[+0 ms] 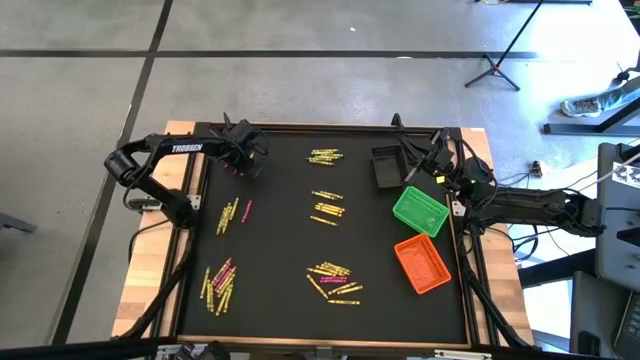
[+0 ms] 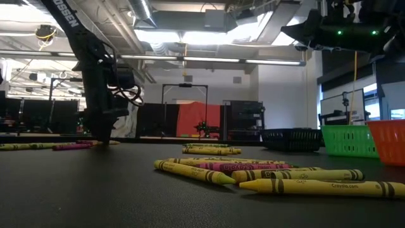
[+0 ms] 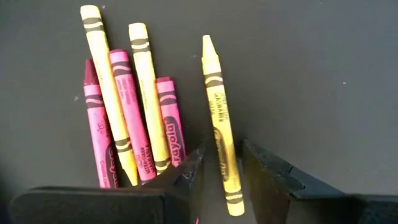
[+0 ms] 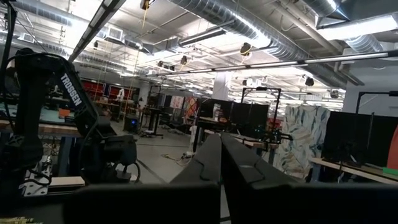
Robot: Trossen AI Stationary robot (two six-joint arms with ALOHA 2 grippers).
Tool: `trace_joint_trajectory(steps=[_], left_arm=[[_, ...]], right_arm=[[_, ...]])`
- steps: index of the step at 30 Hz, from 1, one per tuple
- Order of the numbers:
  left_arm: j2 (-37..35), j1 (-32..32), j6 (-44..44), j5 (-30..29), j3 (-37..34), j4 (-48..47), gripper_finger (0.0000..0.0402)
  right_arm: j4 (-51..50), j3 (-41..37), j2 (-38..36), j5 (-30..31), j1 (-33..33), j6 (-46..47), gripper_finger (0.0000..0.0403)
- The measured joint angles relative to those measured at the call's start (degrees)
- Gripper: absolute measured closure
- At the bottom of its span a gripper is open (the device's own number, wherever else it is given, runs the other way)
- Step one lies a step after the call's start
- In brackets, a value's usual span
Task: Sort crayons
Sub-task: Put the yellow crayon into the black basket
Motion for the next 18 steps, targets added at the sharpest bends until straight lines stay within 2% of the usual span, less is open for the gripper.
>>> trace_joint_trajectory(steps=[5,13,18], left_arm=[[0.0,-0.6,0.8,-0.2,-0.1,0.1,0.0321],[0.1,-3.3,3.1,-1.6,-0.2,2.7,0.0392],[-1.0,-5.1,3.5,-4.0,-0.4,3.0,0.0393]], right_arm=[[0.3,0.0,0.0,0.0,0.0,0.0,0.0400],[-0.4,0.0,0.0,0.0,0.0,3.4,0.0400],[-2.3,0.0,0.0,0.9,0.0,3.2,0.0399]])
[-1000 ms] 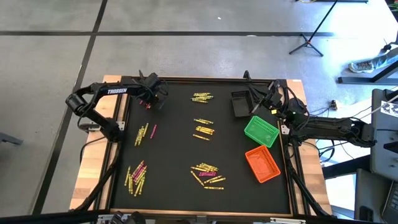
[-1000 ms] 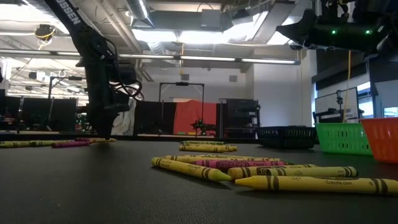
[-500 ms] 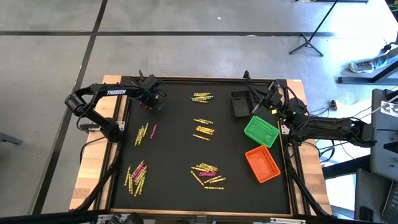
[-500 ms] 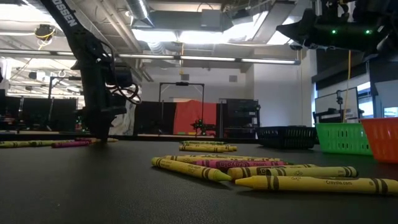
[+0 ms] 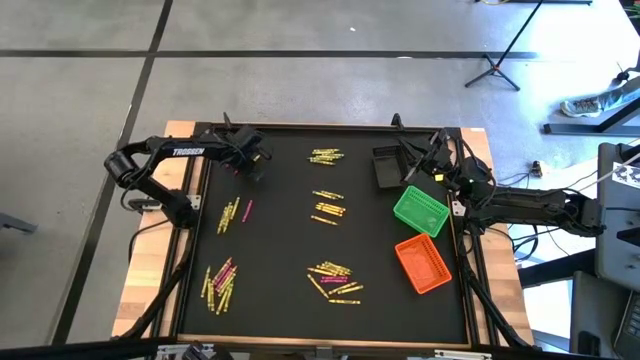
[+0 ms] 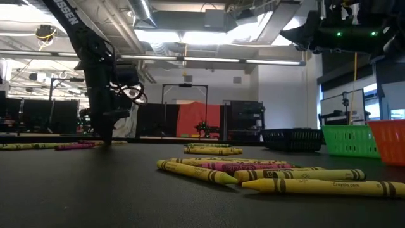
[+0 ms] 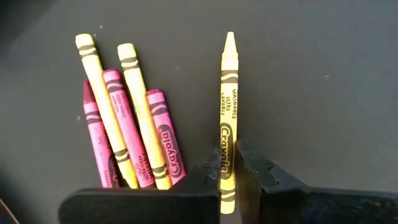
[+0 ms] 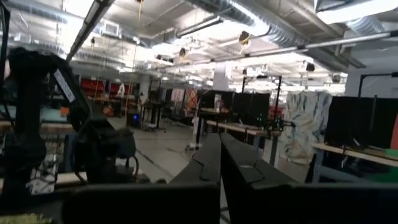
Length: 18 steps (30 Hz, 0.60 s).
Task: Sort crayons
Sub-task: Put the yellow crayon into the black basket
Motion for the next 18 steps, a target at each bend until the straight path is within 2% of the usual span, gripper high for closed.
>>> trace_joint_trajectory(steps=[3,7,12,15,18], left_arm=[[-3.1,-1.4,1.0,0.6,0.0,1.8,0.0391],[-8.7,-4.1,2.9,0.4,0.0,5.2,0.0391],[-14.5,-8.9,8.1,3.9,0.0,17.7,0.0391],[-15.0,-12.2,12.0,8.3,0.1,27.0,0.0390],[-14.2,-15.4,16.7,13.2,0.1,36.4,0.0390]], right_arm=[[0.0,0.0,0.0,0.5,0.0,0.0,0.0379],[-0.6,0.0,0.0,0.4,0.0,-0.1,0.0321],[-0.9,0.3,1.9,0.2,0.0,-0.1,0.0251],[-7.4,3.8,4.2,-6.0,0.0,-0.1,0.0232],[-12.8,8.8,8.7,-10.2,0.1,0.0,0.0229]])
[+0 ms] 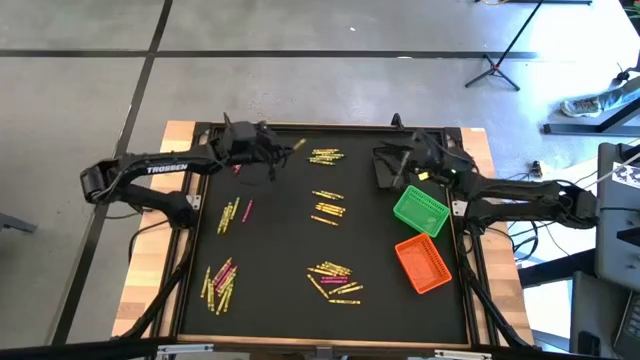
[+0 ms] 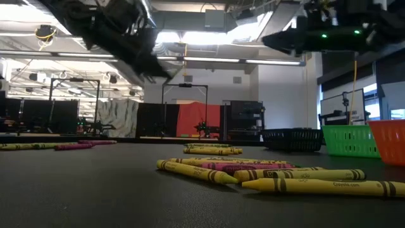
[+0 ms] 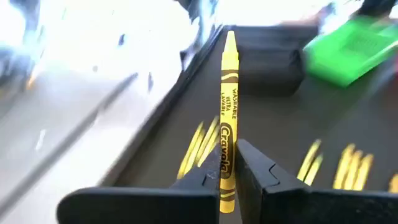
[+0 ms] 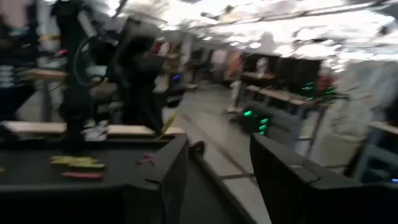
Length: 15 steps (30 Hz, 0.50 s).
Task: Sort crayons
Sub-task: Put the yellow crayon into the black basket
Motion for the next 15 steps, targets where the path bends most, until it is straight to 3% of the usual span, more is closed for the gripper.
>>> trace_joint_trajectory(steps=[6,11,15], left_arm=[[5.1,-5.6,7.4,7.4,0.0,16.2,0.0390],[9.3,-8.2,8.5,8.0,0.0,24.3,0.0390],[11.7,-10.1,7.3,7.8,0.0,26.0,0.0390]], right_arm=[[2.7,6.3,13.4,-2.8,0.0,-1.2,0.0233],[12.2,8.6,22.9,-10.4,0.0,-1.4,0.0233],[14.0,11.0,27.2,-15.4,1.7,-1.4,0.0233]])
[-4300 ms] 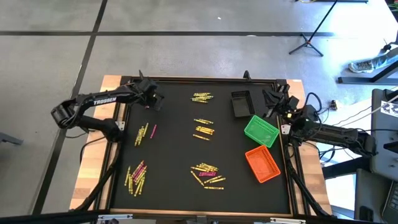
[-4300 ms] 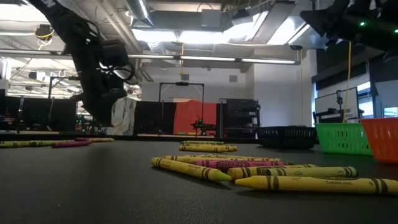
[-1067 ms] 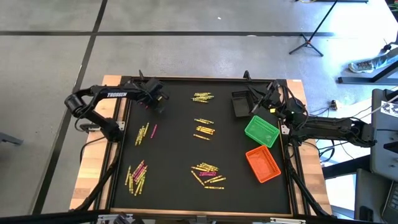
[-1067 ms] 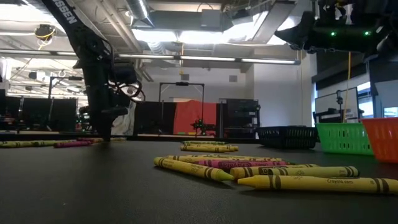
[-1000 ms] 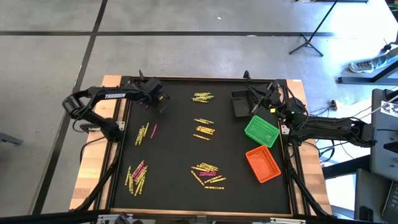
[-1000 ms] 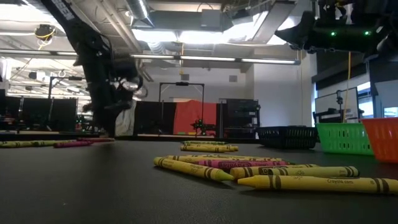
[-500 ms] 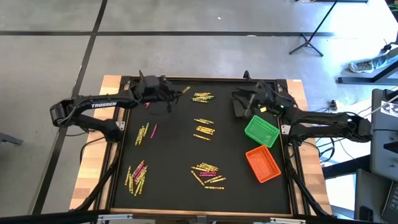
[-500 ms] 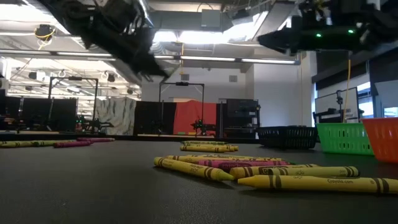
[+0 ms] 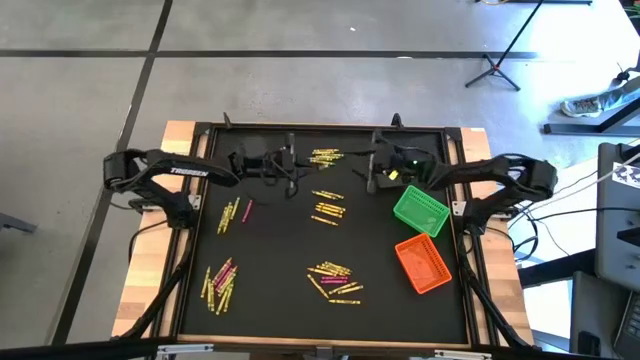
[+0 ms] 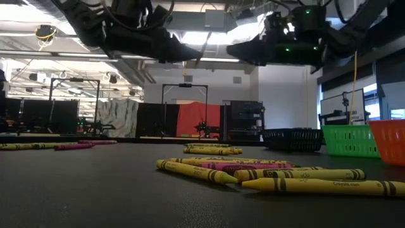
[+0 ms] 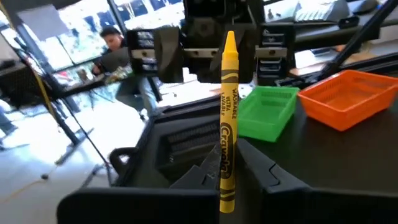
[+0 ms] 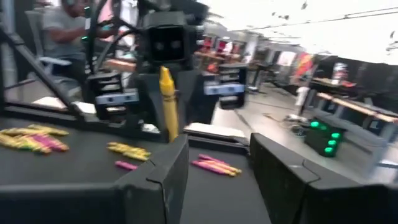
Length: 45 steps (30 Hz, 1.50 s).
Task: Sort crayons
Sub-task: Put the yellow crayon into the black basket
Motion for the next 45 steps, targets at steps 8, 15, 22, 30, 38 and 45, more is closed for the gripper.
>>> trace_joint_trajectory(steps=[8,15,22,30,38,45], left_arm=[[1.0,-4.3,1.1,-6.1,0.0,2.3,0.0390],[1.0,-7.1,1.2,-6.6,0.0,2.4,0.0390],[1.0,-8.4,2.5,-6.6,0.0,2.5,0.0390],[1.0,-8.3,2.6,-6.6,0.0,2.9,0.0390],[1.0,-8.3,2.1,-8.1,0.0,2.7,0.0366],[0.9,-8.2,2.1,-16.2,0.0,1.0,0.0292]], right_arm=[[-0.5,4.1,3.9,0.7,7.1,-4.2,0.0233],[-1.4,6.2,3.9,6.8,10.4,-4.6,0.0233],[-2.4,7.5,5.4,7.4,12.2,-4.9,0.0265],[-5.3,9.4,6.4,5.4,12.1,-6.0,0.0385],[-11.6,10.3,5.0,10.7,12.2,-6.1,0.0366],[-24.0,10.5,-0.9,26.8,12.0,-8.9,0.0390]])
